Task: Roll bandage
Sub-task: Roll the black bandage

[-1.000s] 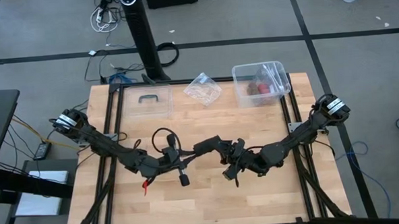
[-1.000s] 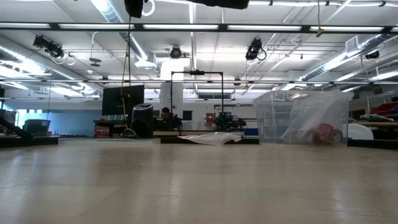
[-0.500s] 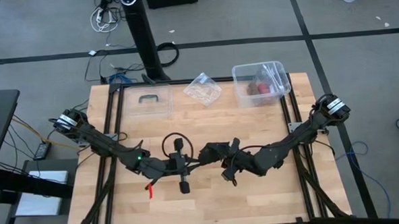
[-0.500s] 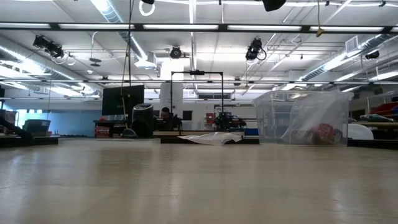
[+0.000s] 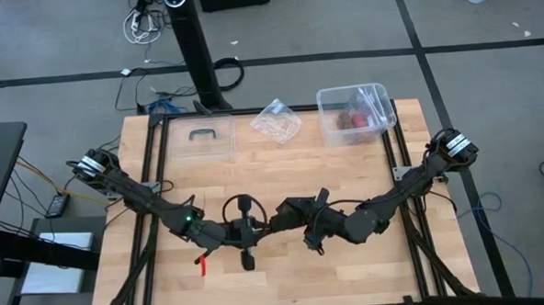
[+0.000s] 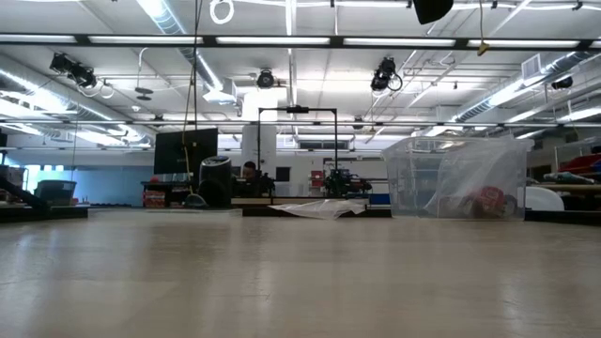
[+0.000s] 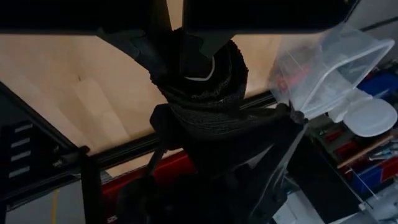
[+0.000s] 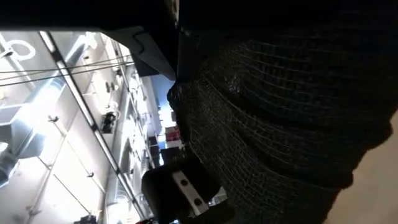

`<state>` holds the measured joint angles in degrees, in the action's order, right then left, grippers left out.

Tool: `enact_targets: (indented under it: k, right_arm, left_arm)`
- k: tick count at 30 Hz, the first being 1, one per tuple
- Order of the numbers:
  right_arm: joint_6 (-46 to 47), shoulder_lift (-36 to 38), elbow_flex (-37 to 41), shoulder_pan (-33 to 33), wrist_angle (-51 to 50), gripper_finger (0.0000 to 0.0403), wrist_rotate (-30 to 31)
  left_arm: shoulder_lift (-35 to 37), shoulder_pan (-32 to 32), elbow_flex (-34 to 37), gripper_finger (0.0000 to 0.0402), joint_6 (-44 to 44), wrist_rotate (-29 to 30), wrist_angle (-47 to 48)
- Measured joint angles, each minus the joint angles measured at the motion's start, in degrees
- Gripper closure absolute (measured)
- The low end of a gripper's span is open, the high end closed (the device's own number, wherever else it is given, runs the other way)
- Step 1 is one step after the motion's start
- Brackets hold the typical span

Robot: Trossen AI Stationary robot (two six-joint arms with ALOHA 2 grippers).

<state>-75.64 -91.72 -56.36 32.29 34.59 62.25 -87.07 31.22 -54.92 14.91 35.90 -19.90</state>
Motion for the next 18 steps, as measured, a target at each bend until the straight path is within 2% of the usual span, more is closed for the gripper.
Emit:
enact_targets:
  k: [11, 15, 18]
  right_arm:
    - [9.2, 0.0, 0.0, 0.0, -4.6, 0.0399, -5.9]
    - [16.0, 0.0, 0.0, 0.0, -6.9, 0.04, -7.1]
    - [23.2, 0.1, 0.0, -0.1, -11.0, 0.04, -10.2]
  left_arm:
    - [0.0, 0.1, 0.0, 0.0383, 8.7, -0.5, 0.4]
    - [0.0, 0.1, 0.0, 0.0383, 12.1, -0.6, 0.4]
    - [0.0, 0.2, 0.0, 0.0383, 15.3, -0.8, 0.4]
